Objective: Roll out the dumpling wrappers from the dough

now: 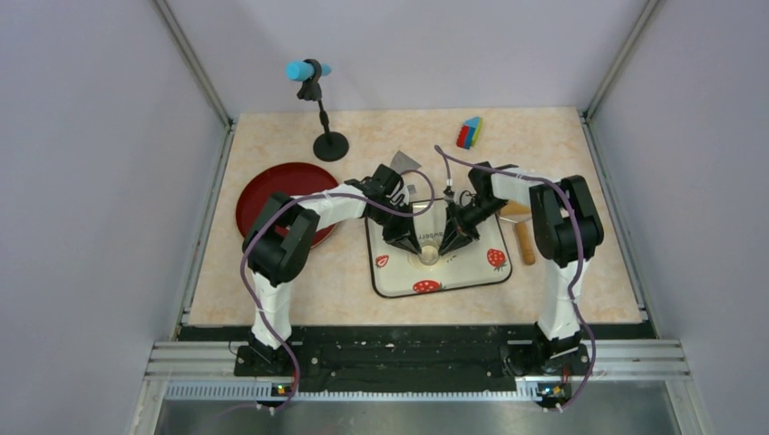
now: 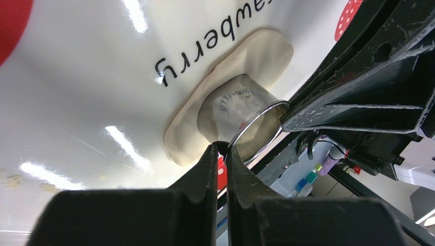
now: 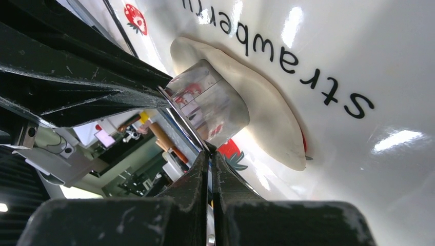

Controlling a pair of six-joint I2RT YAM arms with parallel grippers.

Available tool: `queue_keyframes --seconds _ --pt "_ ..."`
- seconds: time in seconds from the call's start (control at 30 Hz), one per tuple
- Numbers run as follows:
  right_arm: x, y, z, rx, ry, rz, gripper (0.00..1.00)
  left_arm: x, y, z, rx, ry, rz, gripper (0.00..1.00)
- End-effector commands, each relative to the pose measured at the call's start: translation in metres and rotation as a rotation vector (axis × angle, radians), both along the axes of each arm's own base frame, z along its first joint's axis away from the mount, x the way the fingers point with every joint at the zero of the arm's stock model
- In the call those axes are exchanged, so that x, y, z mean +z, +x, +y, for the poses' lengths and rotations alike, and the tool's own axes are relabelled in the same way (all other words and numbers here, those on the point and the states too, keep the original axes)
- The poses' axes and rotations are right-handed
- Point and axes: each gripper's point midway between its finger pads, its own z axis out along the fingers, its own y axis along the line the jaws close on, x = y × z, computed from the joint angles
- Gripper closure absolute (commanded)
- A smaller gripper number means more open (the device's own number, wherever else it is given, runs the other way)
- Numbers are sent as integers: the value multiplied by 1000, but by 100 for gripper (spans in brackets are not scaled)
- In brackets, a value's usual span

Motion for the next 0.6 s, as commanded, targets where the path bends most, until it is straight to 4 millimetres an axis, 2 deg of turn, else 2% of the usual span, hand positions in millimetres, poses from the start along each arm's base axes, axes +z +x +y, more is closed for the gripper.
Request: queue_keyframes --seconds 0.0,0.57 --pt "-36 -9 -21 46 -175 8 100 -20 -3 6 5 69 28 100" --pt "-59 -21 -35 79 -288 42 100 -46 -15 18 15 146 87 100"
